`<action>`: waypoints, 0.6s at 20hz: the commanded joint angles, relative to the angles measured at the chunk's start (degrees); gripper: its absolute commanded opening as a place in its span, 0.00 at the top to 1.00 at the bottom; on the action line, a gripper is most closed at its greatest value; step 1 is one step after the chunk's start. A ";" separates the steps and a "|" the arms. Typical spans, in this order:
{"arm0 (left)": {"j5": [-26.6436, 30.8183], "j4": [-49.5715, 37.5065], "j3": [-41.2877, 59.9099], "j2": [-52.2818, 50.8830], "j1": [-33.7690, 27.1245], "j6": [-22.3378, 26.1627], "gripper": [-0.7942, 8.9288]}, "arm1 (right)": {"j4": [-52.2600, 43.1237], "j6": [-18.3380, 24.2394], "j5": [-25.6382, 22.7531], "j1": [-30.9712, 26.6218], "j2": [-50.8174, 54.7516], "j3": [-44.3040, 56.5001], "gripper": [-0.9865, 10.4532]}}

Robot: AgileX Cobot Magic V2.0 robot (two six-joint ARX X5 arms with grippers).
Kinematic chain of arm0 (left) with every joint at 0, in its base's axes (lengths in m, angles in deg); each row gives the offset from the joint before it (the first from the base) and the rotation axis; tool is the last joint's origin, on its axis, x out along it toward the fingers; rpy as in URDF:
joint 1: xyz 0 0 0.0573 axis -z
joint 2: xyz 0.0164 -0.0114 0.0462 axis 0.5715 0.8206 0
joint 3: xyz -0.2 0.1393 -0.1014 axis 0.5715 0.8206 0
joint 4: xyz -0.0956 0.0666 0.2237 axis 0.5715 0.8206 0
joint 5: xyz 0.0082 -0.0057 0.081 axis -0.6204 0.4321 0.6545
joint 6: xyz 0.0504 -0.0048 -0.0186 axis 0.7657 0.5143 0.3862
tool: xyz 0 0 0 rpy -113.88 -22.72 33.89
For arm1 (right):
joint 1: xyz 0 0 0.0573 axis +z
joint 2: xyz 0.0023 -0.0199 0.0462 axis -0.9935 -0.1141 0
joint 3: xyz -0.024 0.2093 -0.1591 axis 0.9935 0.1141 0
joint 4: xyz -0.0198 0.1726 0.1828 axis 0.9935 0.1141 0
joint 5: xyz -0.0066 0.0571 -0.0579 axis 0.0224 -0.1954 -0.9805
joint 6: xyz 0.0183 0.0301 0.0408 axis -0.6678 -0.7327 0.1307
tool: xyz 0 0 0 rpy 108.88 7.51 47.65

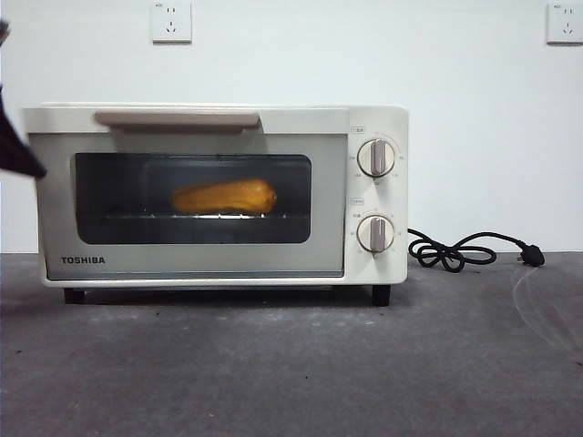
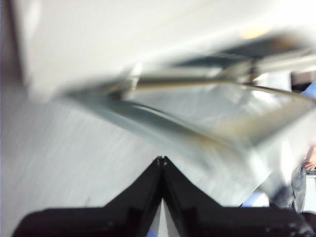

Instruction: Take the corn from the table,put the corn in the oven

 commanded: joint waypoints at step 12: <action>1.33 -3.69 -7.54 0.00 -0.02 -6.19 0.93 | -0.20 0.66 0.17 0.13 -0.35 -0.07 0.92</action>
